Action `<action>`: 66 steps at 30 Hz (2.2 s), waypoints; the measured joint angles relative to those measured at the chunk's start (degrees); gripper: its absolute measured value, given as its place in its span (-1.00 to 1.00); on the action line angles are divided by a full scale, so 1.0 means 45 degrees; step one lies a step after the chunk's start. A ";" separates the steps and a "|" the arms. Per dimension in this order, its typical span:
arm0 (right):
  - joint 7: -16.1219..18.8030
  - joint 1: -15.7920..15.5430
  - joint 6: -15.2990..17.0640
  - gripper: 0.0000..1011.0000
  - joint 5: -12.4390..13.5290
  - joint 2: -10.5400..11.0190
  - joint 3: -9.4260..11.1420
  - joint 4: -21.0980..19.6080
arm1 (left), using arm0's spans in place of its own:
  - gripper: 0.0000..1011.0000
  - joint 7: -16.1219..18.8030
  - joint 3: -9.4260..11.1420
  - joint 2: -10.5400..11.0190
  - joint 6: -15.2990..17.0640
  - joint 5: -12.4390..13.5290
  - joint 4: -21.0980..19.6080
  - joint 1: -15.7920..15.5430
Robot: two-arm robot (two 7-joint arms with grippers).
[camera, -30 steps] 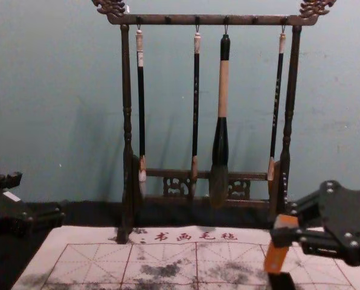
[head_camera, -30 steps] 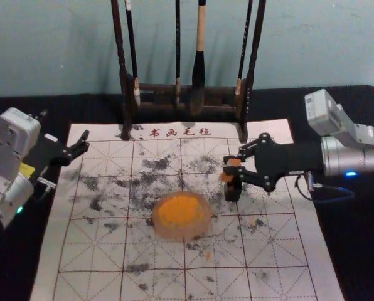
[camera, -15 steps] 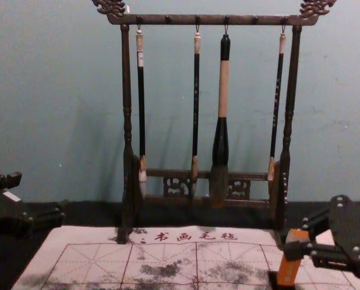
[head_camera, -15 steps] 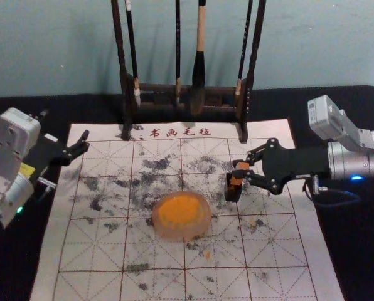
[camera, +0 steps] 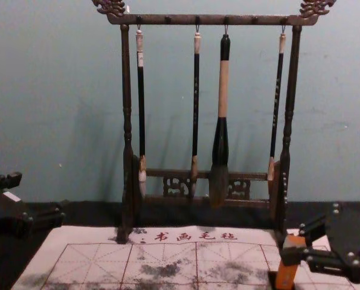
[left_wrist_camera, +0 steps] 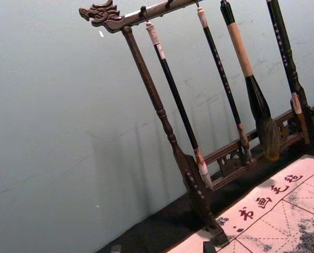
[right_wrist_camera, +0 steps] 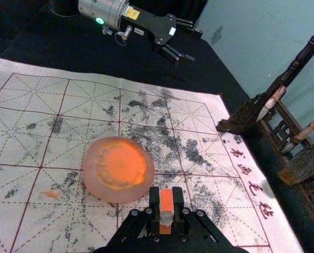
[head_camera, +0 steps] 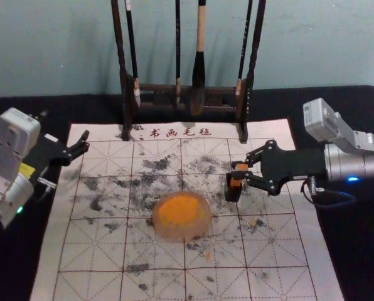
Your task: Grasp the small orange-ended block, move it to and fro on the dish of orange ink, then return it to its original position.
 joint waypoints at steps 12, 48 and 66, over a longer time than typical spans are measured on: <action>0.0054 0.0076 -0.0106 -0.73 -0.0130 -0.0340 -0.0060 0.0631 | 0.98 0.0000 0.0000 0.0000 0.0000 0.0000 0.0000 0.0001; 0.0008 0.0146 -0.0314 -0.24 -0.0291 -0.0796 -0.0093 0.1435 | 0.98 0.0000 0.0000 0.0000 0.0000 0.0000 0.0000 0.0000; 0.0016 0.0135 -0.0299 0.81 -0.0267 -0.0785 -0.0084 0.1409 | 0.98 0.0000 0.0000 0.0000 0.0000 0.0001 0.0000 0.0001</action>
